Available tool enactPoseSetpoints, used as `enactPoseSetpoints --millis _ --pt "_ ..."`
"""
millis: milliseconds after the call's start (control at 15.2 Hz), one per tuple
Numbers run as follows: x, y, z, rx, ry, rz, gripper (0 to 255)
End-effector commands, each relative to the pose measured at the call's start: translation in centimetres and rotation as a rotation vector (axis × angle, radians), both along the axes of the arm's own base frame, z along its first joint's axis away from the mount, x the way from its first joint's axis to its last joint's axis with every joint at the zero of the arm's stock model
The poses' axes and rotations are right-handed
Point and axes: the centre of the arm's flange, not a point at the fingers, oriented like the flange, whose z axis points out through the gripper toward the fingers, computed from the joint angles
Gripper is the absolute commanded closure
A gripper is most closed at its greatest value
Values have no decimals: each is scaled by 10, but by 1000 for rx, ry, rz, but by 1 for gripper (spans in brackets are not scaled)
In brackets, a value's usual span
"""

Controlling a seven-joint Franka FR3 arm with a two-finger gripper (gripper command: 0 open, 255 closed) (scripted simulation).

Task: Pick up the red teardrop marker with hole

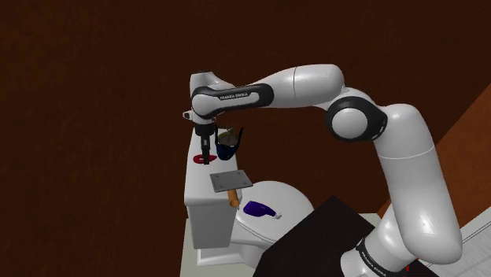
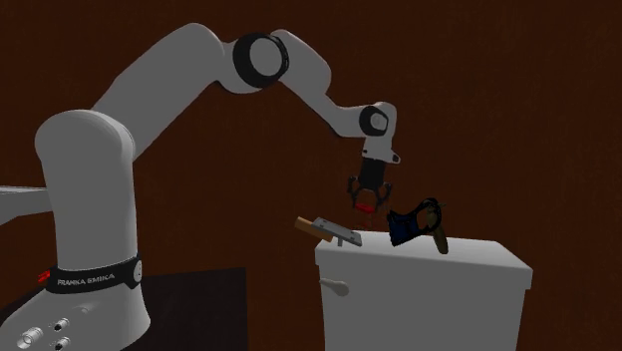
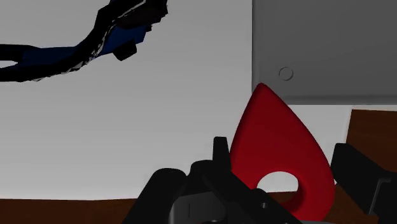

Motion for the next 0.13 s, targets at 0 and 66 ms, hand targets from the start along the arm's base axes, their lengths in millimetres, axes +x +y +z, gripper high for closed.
enactPoseSetpoints --millis 0,66 --pt "0 -1 6 0 0 0 255" --pt "0 -1 6 0 0 0 255"
